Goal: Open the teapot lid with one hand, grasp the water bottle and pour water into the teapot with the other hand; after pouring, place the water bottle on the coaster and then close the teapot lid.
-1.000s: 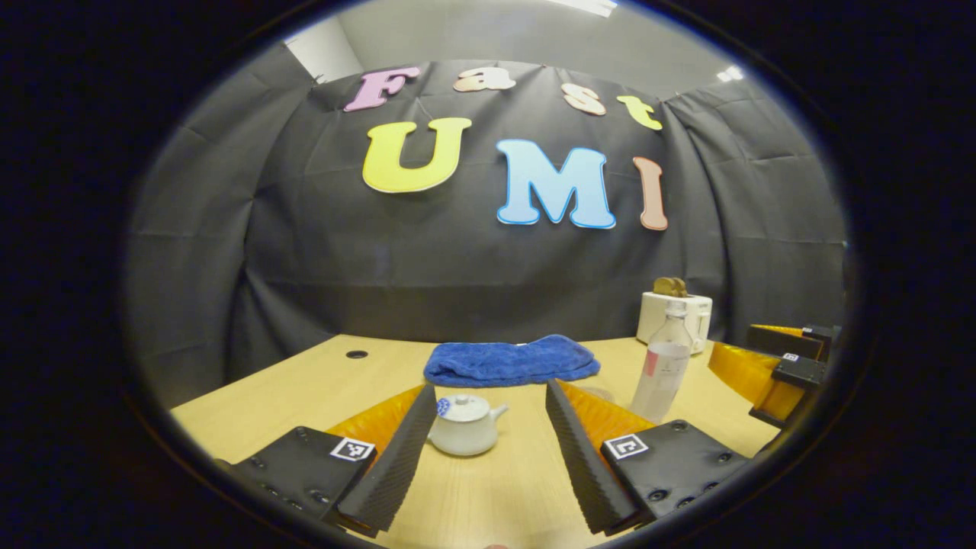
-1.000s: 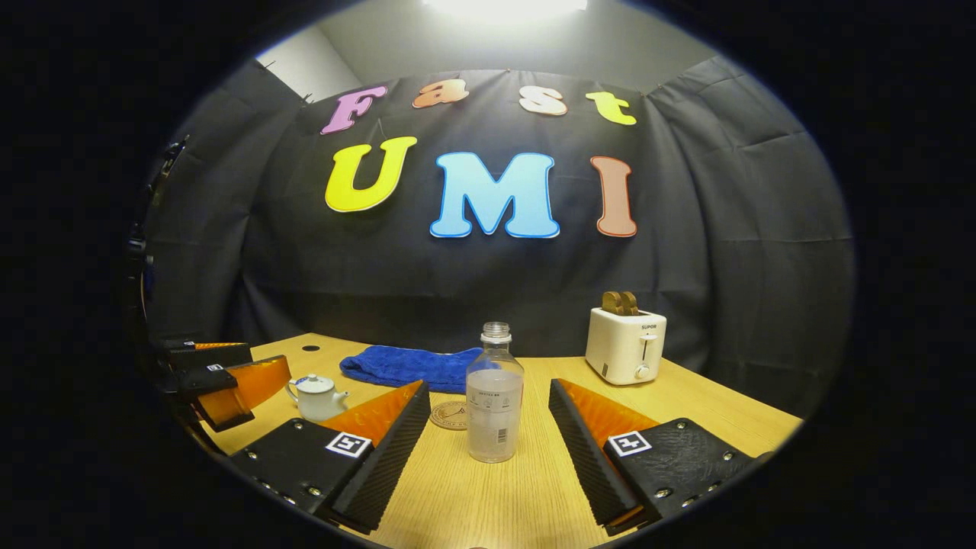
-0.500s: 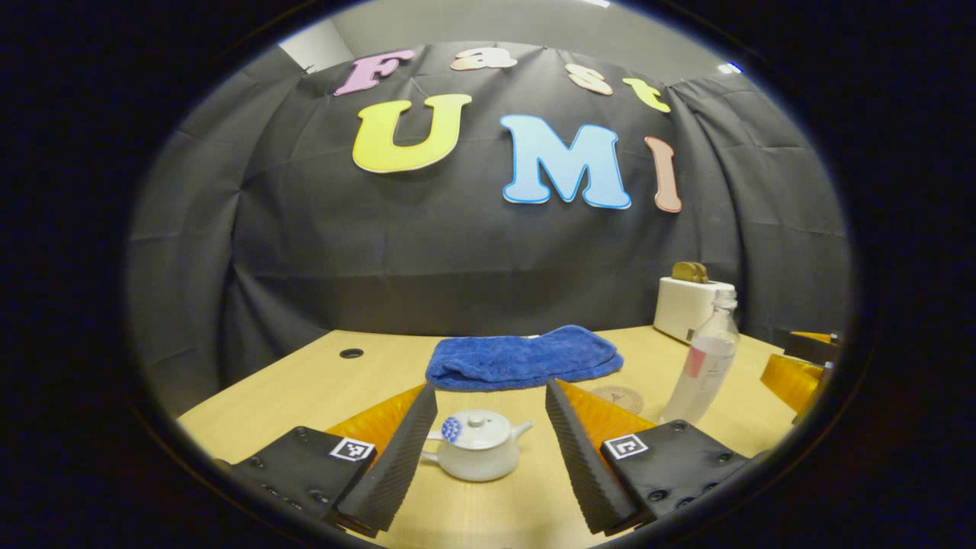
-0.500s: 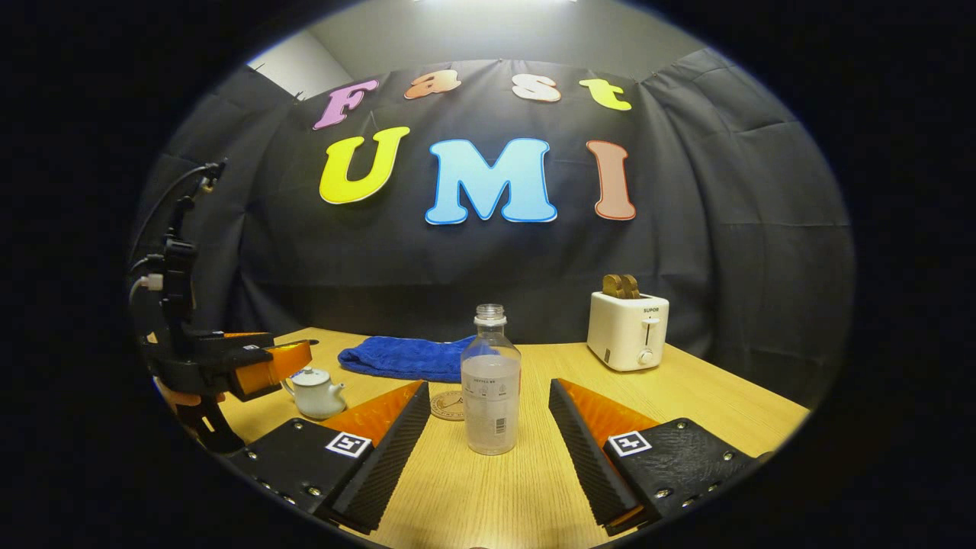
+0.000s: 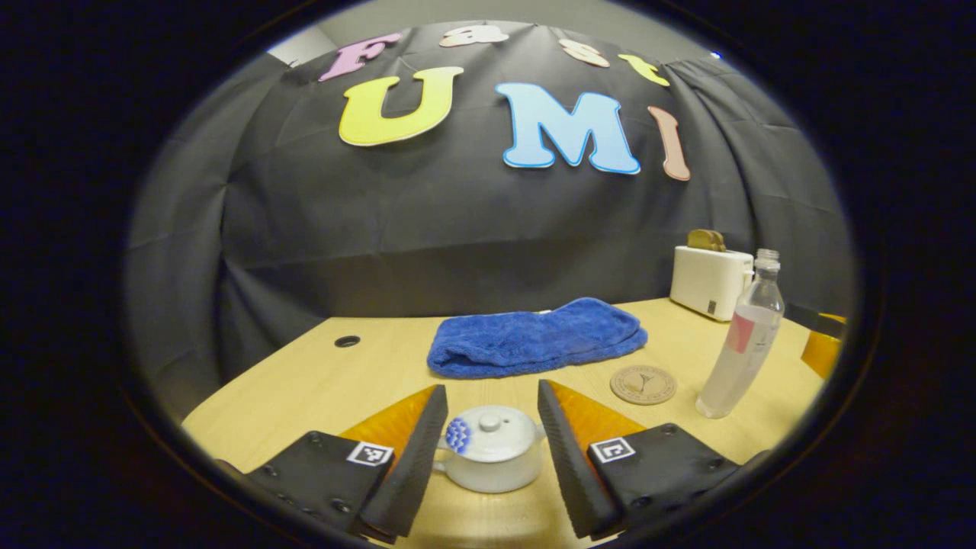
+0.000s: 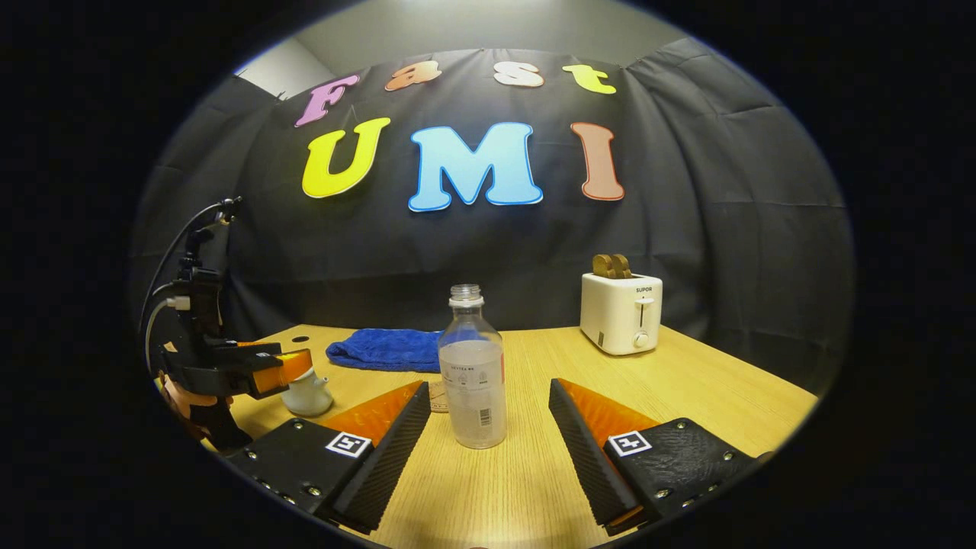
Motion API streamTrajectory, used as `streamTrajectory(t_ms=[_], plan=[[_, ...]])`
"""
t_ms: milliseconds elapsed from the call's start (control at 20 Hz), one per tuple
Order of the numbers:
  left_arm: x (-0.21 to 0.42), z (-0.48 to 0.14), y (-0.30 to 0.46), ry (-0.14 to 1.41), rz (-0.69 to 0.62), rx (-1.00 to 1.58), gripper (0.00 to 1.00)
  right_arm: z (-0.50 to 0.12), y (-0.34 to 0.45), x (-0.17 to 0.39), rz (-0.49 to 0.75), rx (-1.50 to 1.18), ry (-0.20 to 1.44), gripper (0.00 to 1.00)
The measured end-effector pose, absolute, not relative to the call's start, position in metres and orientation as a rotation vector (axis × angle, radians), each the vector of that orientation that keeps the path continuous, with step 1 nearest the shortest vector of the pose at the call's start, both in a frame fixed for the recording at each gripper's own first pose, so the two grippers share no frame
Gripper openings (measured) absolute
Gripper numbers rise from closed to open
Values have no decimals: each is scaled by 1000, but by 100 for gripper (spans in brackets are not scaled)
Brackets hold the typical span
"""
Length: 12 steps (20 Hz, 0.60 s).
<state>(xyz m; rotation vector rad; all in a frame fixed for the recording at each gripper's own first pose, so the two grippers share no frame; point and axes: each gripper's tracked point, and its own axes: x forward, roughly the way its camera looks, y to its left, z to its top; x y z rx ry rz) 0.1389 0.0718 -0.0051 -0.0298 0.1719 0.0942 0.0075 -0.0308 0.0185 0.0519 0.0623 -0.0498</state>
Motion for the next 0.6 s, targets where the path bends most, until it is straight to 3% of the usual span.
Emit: streamTrajectory(t_ms=[150,200,250,350,450,500,600], plan=[[139,-6,72,172,93,-31,63,15,-34,8,-58,60,68,97],[139,-7,70,174,79,-32,62,15,-36,8,-61,62,70,97],[137,-3,69,171,87,-28,48,13,-38,8,-64,64,71,97],[144,-9,70,187,82,-17,35,11,-41,8,-72,70,75,97],[144,-17,71,208,90,-10,33,11,-45,7,-79,79,77,97],[145,-16,70,203,91,-9,38,11,-47,7,-83,83,78,97],[144,-19,71,218,95,10,39,9,-50,7,-90,90,81,97]])
